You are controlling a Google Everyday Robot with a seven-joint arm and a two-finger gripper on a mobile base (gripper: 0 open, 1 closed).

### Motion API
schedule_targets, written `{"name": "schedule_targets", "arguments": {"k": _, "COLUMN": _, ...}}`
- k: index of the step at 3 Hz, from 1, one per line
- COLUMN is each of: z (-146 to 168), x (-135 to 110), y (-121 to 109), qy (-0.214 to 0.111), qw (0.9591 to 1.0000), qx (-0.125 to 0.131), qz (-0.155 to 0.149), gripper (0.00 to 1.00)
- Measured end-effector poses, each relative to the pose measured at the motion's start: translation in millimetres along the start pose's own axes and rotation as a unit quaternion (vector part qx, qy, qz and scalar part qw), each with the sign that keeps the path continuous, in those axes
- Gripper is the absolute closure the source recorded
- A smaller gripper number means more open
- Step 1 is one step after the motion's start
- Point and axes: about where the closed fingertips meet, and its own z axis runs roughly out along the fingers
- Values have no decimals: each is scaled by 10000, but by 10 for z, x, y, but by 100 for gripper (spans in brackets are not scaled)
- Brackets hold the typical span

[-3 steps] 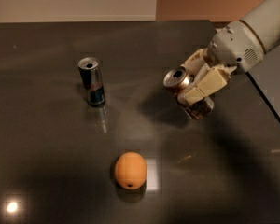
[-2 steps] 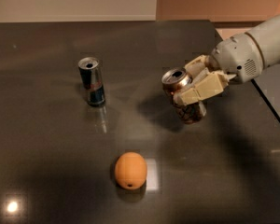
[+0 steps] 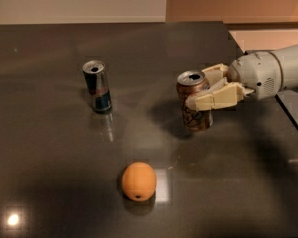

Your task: Place orange can upright

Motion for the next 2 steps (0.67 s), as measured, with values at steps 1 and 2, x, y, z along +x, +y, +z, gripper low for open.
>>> {"name": "schedule_targets", "arguments": {"k": 1, "z": -50, "x": 87, "y": -59, "qy": -359, "qw": 9993, "qx": 2, "qz": -96, "gripper": 100}}
{"name": "schedule_targets", "arguments": {"k": 2, "z": -101, "x": 170, "y": -107, "qy": -633, "qw": 9978, "qx": -7, "qz": -178, "gripper": 100}}
